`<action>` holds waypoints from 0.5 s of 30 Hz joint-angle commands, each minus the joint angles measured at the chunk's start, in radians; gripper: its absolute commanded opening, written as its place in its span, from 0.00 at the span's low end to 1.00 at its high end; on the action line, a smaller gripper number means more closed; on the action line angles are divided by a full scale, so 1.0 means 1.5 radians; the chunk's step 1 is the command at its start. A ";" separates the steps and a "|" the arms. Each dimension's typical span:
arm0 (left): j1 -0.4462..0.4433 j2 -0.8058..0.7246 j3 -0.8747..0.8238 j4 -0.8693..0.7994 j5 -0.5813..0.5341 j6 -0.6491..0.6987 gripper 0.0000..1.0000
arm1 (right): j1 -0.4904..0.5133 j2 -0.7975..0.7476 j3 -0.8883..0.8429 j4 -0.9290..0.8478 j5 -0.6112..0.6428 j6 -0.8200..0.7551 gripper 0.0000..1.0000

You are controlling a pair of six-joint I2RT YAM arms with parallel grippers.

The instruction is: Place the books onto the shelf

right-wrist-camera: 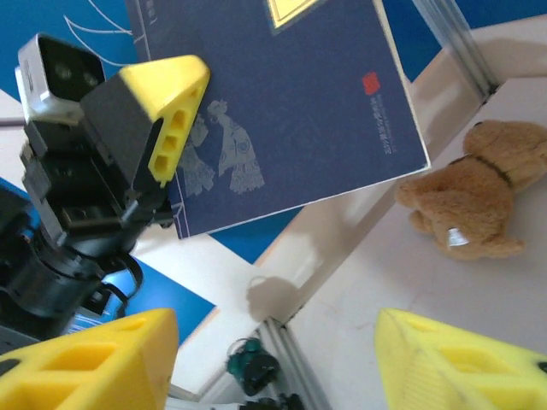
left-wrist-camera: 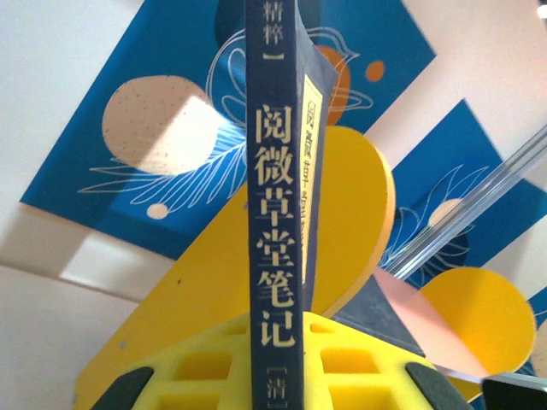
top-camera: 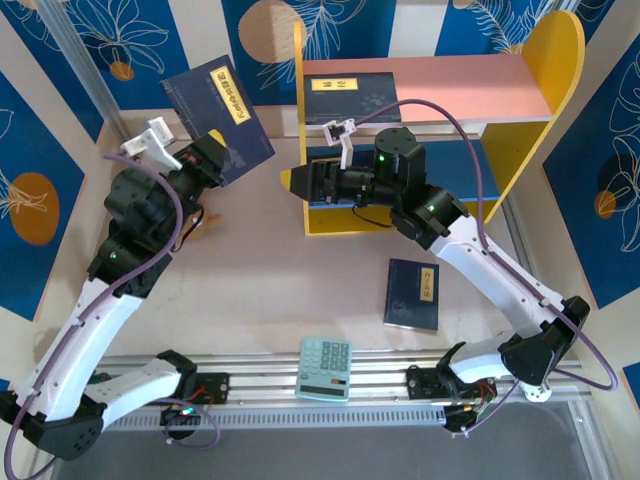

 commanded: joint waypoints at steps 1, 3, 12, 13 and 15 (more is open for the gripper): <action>-0.016 -0.035 -0.043 0.152 -0.018 -0.011 0.00 | 0.012 0.007 0.007 0.054 -0.018 0.038 0.70; -0.025 -0.045 -0.060 0.185 -0.022 -0.005 0.00 | 0.020 0.009 0.005 0.071 -0.013 0.048 0.74; -0.091 -0.059 -0.102 0.303 -0.028 0.013 0.00 | 0.046 0.023 -0.006 0.129 0.025 0.086 0.78; -0.097 -0.059 -0.103 0.313 -0.026 0.016 0.00 | 0.048 0.025 -0.006 0.132 0.027 0.090 0.78; -0.108 -0.060 -0.105 0.330 -0.029 0.025 0.00 | 0.050 0.027 -0.006 0.137 0.030 0.095 0.78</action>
